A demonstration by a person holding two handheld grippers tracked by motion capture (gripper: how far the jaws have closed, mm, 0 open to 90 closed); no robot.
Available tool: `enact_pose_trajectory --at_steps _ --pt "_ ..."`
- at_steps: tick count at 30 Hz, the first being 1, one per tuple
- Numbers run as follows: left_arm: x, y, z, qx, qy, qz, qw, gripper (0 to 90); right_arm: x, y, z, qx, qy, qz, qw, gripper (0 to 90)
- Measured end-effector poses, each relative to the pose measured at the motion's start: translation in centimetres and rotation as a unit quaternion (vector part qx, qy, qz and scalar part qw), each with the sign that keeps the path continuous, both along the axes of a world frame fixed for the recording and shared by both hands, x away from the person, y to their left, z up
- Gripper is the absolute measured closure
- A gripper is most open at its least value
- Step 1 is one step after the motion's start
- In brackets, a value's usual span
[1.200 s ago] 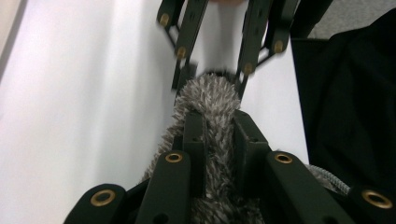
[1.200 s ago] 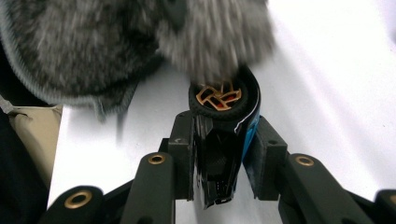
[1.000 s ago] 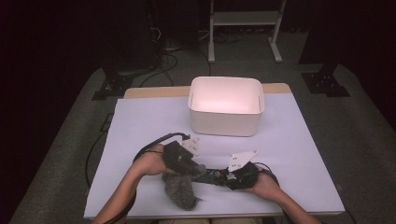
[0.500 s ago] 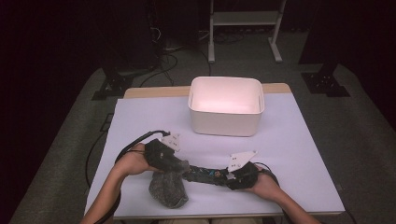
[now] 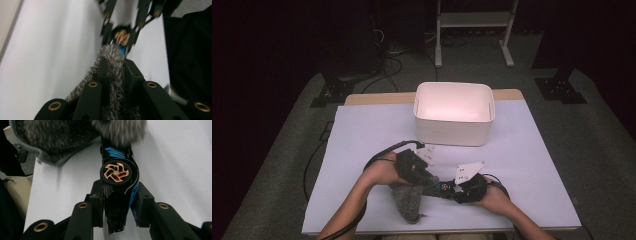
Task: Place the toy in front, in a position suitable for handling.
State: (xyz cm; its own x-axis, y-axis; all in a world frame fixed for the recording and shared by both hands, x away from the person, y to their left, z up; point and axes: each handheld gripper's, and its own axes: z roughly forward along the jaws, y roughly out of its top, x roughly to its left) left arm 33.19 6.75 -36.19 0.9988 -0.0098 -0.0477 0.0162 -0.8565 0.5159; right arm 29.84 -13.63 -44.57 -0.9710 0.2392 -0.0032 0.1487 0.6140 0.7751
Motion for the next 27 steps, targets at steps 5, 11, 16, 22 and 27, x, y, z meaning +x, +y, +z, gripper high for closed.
enact_pose_trajectory --at_steps 5,11,16,22,27 --pt "-0.3 -2.7 0.2 0.003 -0.004 -0.033 0.9994 77.6 0.0 0.0 -0.1 0.005 0.001 -0.001 1.0000 64.6" --pt "-0.1 -4.3 -0.5 -0.008 0.016 -0.048 0.9987 77.5 0.0 -0.1 -0.2 0.008 -0.001 -0.002 1.0000 64.6" --pt "0.1 -3.1 -0.1 0.001 0.008 -0.036 0.9993 77.1 0.0 -0.1 -0.2 0.011 0.005 -0.006 0.9999 64.7" --pt "0.3 0.0 -0.4 -0.009 0.017 0.000 0.9998 76.8 0.0 -0.1 -0.2 0.008 0.003 -0.003 1.0000 64.7" --pt "0.3 2.8 -0.3 -0.011 0.015 0.026 0.9995 76.3 0.0 0.0 -0.4 0.002 0.005 0.001 1.0000 64.9"
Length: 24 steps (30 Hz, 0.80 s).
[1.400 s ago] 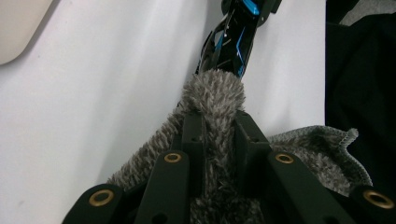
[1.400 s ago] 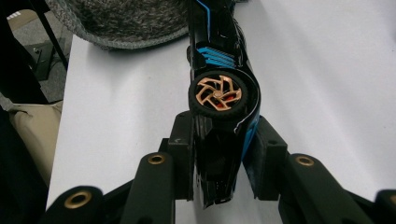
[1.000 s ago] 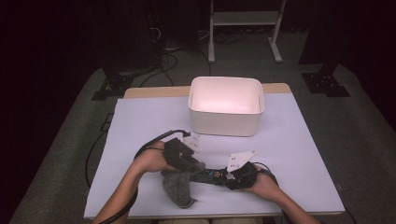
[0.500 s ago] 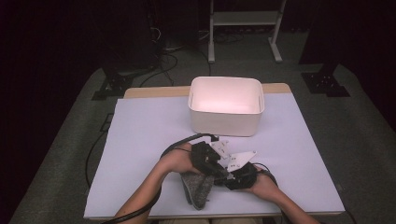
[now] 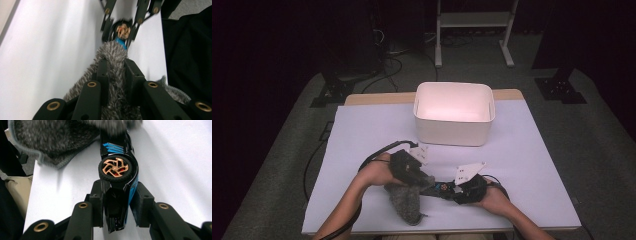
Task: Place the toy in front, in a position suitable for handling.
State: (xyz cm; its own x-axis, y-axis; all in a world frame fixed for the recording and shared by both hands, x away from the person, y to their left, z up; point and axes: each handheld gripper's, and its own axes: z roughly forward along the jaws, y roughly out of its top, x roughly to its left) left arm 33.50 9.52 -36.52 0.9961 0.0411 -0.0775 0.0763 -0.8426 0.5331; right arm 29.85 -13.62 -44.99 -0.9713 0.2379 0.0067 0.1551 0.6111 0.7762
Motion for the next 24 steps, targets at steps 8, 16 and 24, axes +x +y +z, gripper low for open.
enact_pose_trajectory --at_steps 8,16,24 --pt "0.1 3.5 0.2 -0.002 -0.001 0.038 0.9993 75.5 0.0 0.0 0.1 -0.002 0.000 0.001 1.0000 64.9" --pt "0.2 3.8 0.1 -0.009 0.005 0.042 0.9991 75.6 0.1 0.1 0.1 -0.004 -0.001 0.000 1.0000 64.8" --pt "-0.1 -1.8 0.5 -0.001 -0.004 -0.014 0.9999 75.7 0.1 0.5 -0.1 -0.005 -0.001 -0.001 1.0000 64.2"
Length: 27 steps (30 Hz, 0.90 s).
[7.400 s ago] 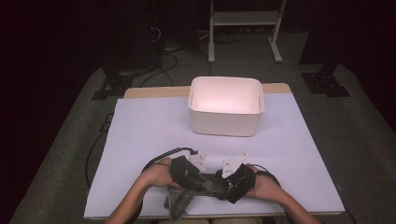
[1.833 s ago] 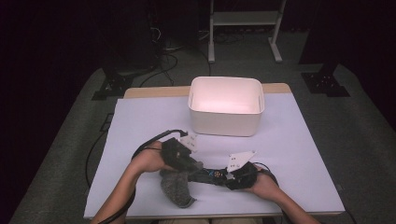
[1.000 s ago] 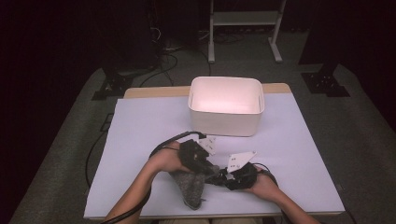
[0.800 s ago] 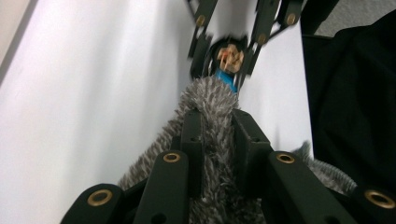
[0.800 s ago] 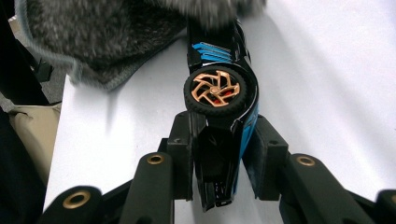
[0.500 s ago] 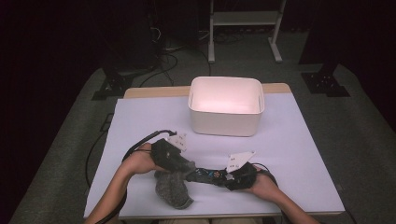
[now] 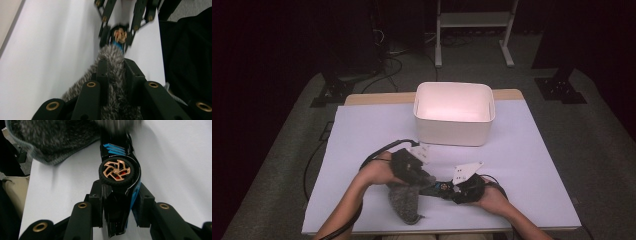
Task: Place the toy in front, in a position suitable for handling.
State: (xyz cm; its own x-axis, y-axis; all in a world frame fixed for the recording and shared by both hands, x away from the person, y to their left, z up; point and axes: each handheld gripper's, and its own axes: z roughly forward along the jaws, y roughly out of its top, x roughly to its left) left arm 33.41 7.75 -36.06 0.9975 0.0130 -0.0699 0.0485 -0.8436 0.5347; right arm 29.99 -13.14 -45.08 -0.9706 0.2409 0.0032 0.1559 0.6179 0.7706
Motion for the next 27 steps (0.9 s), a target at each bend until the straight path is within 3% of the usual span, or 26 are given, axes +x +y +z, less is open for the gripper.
enact_pose_trajectory --at_steps 6,11,17,22,27 --pt "0.1 -3.3 -0.3 -0.016 0.008 -0.031 0.9994 76.2 0.1 -0.1 -0.1 0.005 0.007 -0.003 1.0000 64.2" --pt "0.1 -3.9 -0.6 -0.018 0.013 -0.039 0.9990 76.3 0.1 -0.1 -0.1 0.003 0.005 -0.002 1.0000 64.1" --pt "0.0 -1.8 -0.4 -0.014 0.003 -0.017 0.9998 75.5 0.0 0.0 -0.1 0.003 0.005 0.000 1.0000 64.2" --pt "0.1 1.6 -0.4 -0.021 0.003 0.019 0.9996 75.4 0.0 0.0 -0.1 -0.002 0.004 0.000 1.0000 64.2" --pt "-0.1 4.9 -0.4 -0.036 0.002 0.054 0.9979 74.8 0.1 0.0 0.0 -0.005 0.010 -0.001 0.9999 64.4"
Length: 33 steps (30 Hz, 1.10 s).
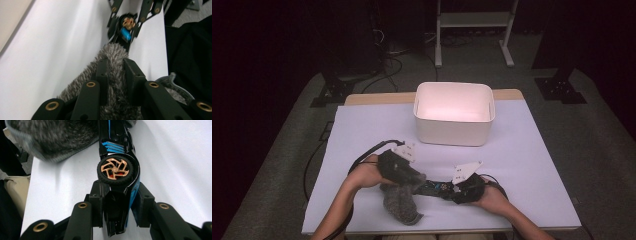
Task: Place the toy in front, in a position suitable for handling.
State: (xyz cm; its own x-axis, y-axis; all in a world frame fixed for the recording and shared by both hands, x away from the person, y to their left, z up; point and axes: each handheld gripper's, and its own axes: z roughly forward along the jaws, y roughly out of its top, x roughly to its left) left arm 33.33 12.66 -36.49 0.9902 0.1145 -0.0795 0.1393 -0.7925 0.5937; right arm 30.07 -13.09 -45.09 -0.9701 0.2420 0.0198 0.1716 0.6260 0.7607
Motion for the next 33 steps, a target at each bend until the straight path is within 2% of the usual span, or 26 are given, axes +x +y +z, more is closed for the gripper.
enact_pose_trajectory --at_steps 2,7,8,10,11,14,18,21,24,28,31,33 --pt "-0.1 1.2 -0.2 -0.007 -0.002 0.014 0.9999 74.0 0.0 0.0 0.1 -0.003 0.001 0.002 1.0000 64.4" --pt "-0.2 2.0 -1.2 -0.025 0.007 0.022 0.9994 74.0 0.1 0.0 0.3 -0.012 0.007 0.001 0.9999 64.1" --pt "-0.2 2.1 -1.3 -0.029 0.006 0.022 0.9993 74.0 0.2 0.0 0.3 -0.010 0.010 0.002 0.9999 62.5" --pt "-0.2 2.1 -1.3 -0.030 0.005 0.020 0.9993 74.1 0.3 0.0 0.5 -0.004 0.030 -0.005 0.9995 52.6" --pt "-0.2 2.1 -1.3 -0.031 0.006 0.020 0.9993 74.0 0.4 0.0 0.6 -0.006 0.030 -0.008 0.9995 50.5" --pt "-0.2 1.9 -1.4 -0.036 0.006 0.016 0.9992 74.1 0.6 0.2 1.5 -0.010 0.027 -0.005 0.9996 50.2" --pt "-0.2 1.3 -1.5 -0.039 0.006 0.006 0.9992 74.0 1.0 1.5 2.8 -0.028 0.022 0.010 0.9993 46.2" --pt "-0.1 1.1 -1.6 -0.043 0.010 0.004 0.9990 74.0 1.3 2.7 3.3 -0.051 0.016 0.017 0.9984 47.4" --pt "-0.1 0.9 -1.5 -0.036 0.008 -0.003 0.9993 74.1 1.5 3.9 3.6 -0.062 0.018 0.027 0.9976 50.6" --pt "-0.1 0.8 -1.5 -0.036 0.007 -0.004 0.9993 74.1 1.9 5.6 3.7 -0.087 0.012 0.036 0.9955 51.1" --pt "0.0 0.9 -1.6 -0.044 0.011 0.000 0.9990 73.6 2.4 6.6 3.6 -0.102 0.023 0.044 0.9936 50.3" --pt "0.1 1.0 -1.6 -0.048 0.014 0.002 0.9988 73.6 2.5 7.1 3.5 -0.110 0.019 0.047 0.9926 52.0"
